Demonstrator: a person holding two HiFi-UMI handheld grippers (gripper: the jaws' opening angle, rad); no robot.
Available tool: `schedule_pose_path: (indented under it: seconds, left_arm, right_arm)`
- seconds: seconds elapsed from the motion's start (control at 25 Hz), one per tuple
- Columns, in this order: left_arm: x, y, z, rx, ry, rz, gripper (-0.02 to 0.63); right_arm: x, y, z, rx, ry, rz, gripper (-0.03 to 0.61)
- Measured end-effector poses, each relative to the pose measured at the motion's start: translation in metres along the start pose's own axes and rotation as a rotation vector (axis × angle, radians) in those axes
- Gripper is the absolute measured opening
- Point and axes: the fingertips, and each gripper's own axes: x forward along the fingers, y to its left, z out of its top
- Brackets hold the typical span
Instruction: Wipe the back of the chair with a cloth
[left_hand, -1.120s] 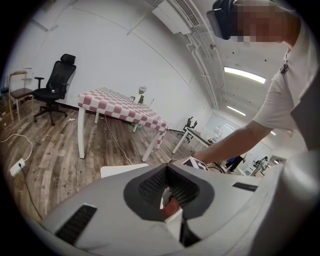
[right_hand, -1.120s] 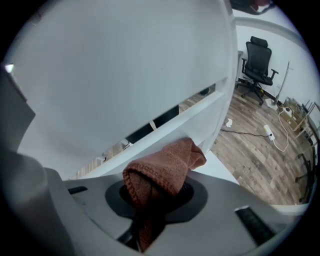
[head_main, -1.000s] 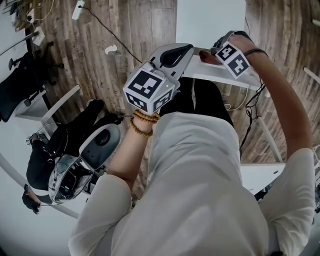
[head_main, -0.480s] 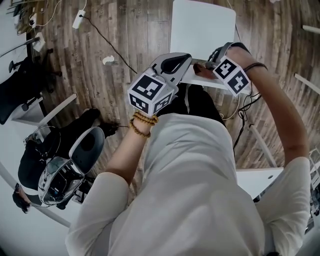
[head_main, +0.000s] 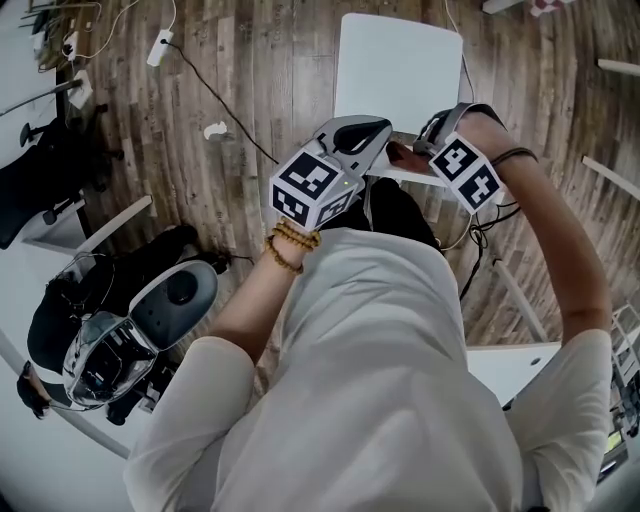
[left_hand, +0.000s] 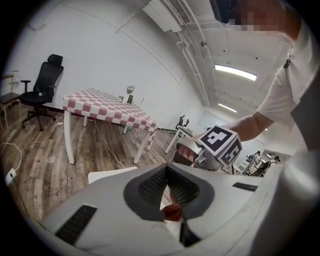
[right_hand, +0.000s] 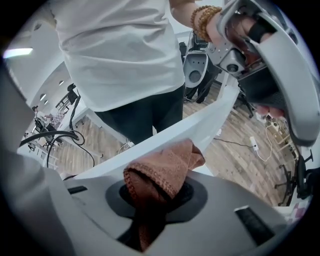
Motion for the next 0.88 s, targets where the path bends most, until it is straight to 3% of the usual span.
schedule_pose_path:
  seconds: [0.52, 0.88]
  left_arm:
    - [0.022, -0.001, -0.005, -0.015, 0.017, -0.017, 0.000]
    - [0.028, -0.002, -0.005, -0.035, 0.022, -0.016, 0.000]
  right_arm:
    - [0.048, 0.001, -0.031, 0.027, 0.010, 0.040, 0.097]
    - [0.084, 0.009, -0.051, 0.037, 0.000, 0.114, 0.097]
